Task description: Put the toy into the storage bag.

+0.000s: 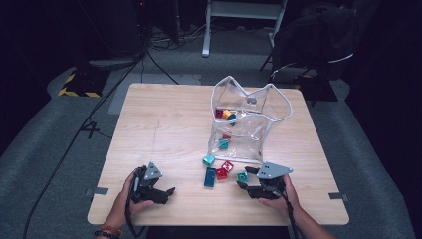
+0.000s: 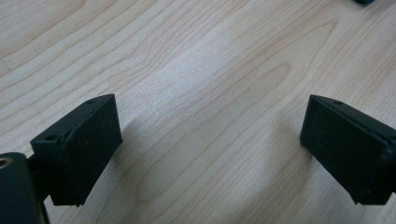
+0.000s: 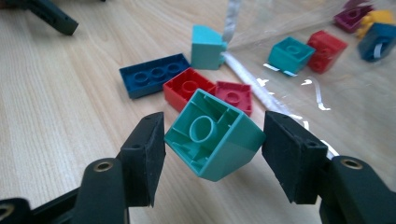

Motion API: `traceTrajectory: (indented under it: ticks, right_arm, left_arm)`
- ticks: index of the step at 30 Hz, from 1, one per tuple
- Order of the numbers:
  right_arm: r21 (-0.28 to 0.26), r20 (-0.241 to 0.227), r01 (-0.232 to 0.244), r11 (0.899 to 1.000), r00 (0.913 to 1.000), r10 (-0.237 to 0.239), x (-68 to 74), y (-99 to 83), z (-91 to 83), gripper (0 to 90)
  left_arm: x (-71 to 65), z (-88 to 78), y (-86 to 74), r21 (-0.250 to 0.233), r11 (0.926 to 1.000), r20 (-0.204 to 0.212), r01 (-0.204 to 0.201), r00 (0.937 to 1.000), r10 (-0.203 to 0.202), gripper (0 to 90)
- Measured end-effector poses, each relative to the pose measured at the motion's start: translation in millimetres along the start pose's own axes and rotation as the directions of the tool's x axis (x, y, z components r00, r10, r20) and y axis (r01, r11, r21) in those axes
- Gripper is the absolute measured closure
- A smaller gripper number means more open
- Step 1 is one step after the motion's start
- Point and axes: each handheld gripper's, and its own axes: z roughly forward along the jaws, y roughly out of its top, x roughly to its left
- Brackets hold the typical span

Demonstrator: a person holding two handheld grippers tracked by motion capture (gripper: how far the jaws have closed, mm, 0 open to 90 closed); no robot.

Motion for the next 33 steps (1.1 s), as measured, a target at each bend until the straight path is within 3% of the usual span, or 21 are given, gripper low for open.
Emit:
traceTrajectory:
  ticks: [14, 33]
  right_arm:
    - [-0.060, 0.067, -0.030, 0.998, 0.9972, 0.034, -16.7, 10.0, -30.2, 40.5]
    - [-0.139, 0.139, -0.006, 0.990, 0.9899, 0.026, -30.5, 38.6, -81.1, 40.5]
  left_arm:
    - [0.0, 0.0, 0.0, 0.000, 1.0000, 0.000, 0.001, 1.0000, -0.001, 5.6]
    - [0.2, 0.4, 0.3, 0.001, 1.0000, -0.002, 0.001, 1.0000, -0.001, 5.1]
